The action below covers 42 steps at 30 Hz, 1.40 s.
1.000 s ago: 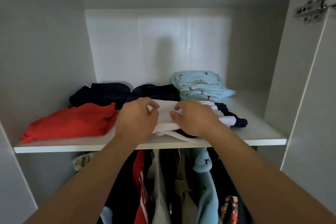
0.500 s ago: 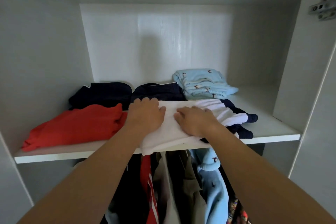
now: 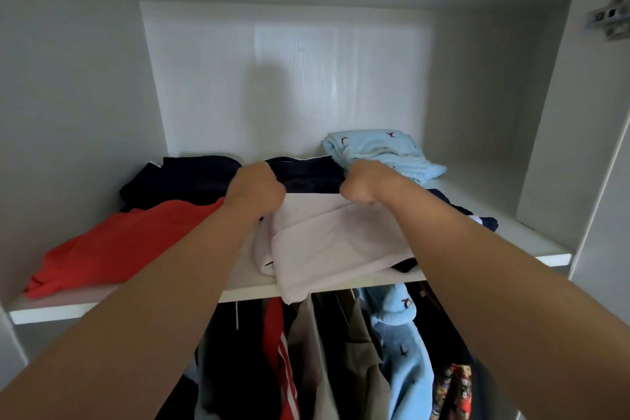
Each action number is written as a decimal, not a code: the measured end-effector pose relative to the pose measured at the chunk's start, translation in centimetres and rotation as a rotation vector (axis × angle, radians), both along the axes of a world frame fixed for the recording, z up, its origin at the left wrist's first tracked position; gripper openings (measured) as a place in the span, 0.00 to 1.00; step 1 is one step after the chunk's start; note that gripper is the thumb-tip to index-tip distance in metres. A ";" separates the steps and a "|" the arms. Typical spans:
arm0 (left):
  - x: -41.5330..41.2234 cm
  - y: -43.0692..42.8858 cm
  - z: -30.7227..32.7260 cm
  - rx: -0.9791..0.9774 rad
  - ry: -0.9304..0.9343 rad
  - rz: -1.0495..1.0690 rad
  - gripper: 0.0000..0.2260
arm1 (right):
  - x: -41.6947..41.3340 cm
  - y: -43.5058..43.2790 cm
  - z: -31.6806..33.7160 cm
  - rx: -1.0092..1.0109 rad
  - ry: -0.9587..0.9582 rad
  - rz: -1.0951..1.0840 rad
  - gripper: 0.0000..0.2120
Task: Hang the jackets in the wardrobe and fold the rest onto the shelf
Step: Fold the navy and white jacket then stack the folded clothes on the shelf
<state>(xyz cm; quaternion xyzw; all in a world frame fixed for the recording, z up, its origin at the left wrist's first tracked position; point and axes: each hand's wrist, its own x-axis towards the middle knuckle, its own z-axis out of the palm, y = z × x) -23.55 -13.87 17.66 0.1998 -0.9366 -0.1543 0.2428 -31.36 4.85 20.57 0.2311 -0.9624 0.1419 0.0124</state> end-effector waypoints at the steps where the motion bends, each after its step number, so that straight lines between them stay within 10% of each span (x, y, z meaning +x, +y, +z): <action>1: -0.3 -0.5 0.3 -0.045 -0.072 0.033 0.08 | -0.8 -0.5 0.7 -0.088 -0.001 -0.032 0.06; 9: -2.5 -3.0 0.0 -0.206 -0.543 -0.100 0.20 | -8.5 -4.0 -0.9 -0.163 -0.163 -0.125 0.22; 17: -5.5 -5.5 1.0 0.653 -0.253 0.194 0.10 | -13.1 -6.1 -2.2 -0.321 -0.383 0.002 0.41; 26: -8.1 -7.1 0.2 1.240 -0.058 0.092 0.08 | -13.8 -6.9 -2.3 -0.691 -0.752 0.035 0.16; 31: -9.0 -6.6 0.1 1.102 -0.087 0.073 0.07 | -13.7 -7.3 -2.3 -0.669 -0.464 0.120 0.02; 42: -5.9 -13.2 10.6 0.785 0.128 -0.059 0.14 | -10.8 -13.0 3.3 -0.952 -0.329 0.275 0.03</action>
